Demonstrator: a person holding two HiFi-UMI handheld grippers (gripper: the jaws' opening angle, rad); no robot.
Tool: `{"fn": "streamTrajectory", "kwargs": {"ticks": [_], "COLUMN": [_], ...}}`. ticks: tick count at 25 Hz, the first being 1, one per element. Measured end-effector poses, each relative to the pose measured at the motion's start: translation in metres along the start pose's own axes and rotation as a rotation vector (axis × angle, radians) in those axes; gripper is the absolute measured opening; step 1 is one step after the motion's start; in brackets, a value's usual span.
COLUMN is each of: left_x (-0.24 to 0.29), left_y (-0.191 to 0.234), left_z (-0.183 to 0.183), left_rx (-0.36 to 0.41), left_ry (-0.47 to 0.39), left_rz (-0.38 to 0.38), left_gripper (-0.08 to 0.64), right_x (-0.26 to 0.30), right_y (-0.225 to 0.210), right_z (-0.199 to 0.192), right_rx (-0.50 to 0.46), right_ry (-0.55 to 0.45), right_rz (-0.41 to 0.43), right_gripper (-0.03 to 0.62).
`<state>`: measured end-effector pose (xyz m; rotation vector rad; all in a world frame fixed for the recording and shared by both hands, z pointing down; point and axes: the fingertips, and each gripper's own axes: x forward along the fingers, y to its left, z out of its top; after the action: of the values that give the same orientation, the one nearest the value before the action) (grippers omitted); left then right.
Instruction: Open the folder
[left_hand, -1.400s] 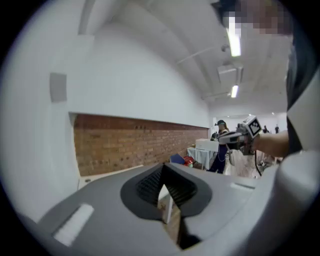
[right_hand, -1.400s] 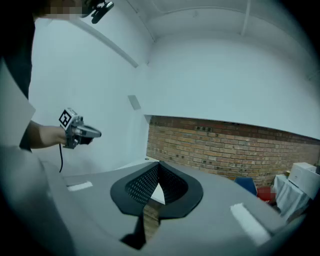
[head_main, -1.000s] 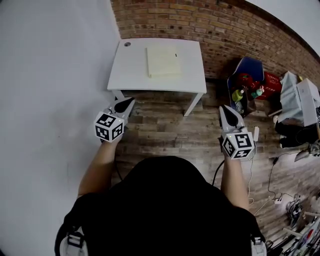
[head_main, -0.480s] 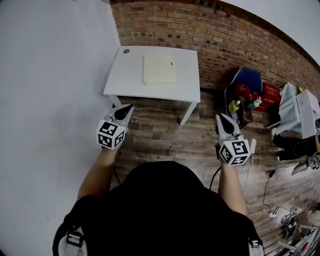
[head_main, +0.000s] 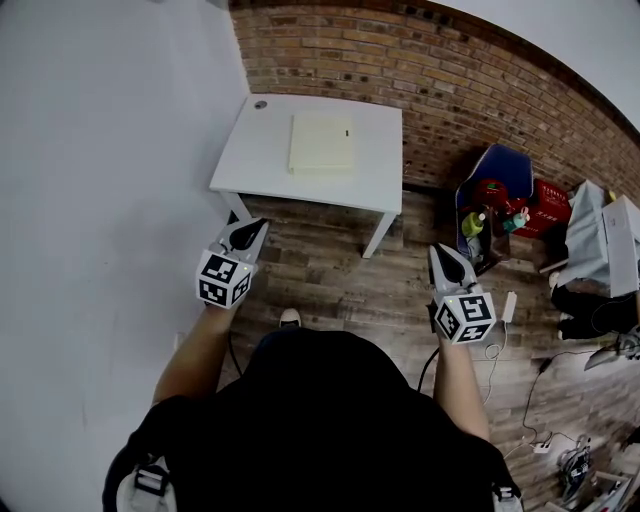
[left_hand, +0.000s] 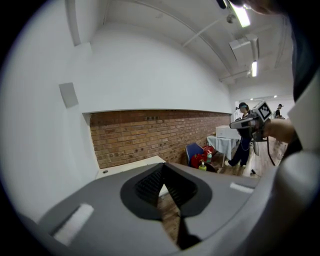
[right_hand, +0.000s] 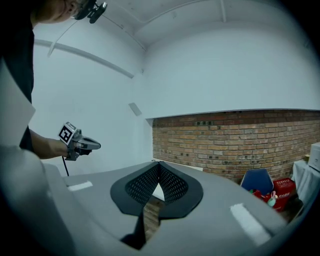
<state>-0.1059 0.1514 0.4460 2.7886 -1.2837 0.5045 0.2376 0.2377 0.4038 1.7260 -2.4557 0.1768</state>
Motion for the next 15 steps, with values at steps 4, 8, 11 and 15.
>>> {"fn": "streamTrajectory", "kwargs": {"ticks": [4,8,11,15], "left_x": [0.008,0.018,0.023,0.026], "left_y": [0.005,0.008,0.012,0.021], "left_z": [0.0,0.002,0.001,0.008], "left_rx": [-0.005,0.004,0.003,-0.005], "left_ry": [0.006,-0.008,-0.02,-0.048], "left_rz": [0.014,0.013,0.015,0.021], "left_gripper": [0.002,0.002,0.002,0.002], "right_x": [0.008,0.013,0.017,0.025], "right_y": [-0.01,-0.016,-0.016,-0.02], "right_z": [0.004,0.008,0.009,0.011], "right_rx": [-0.001,-0.006,-0.012,-0.017], "right_ry": [0.001,-0.002,-0.004,0.006], "right_rz": [0.005,0.01,0.014,0.01], "right_gripper": [0.002,0.002,0.002,0.002]}}
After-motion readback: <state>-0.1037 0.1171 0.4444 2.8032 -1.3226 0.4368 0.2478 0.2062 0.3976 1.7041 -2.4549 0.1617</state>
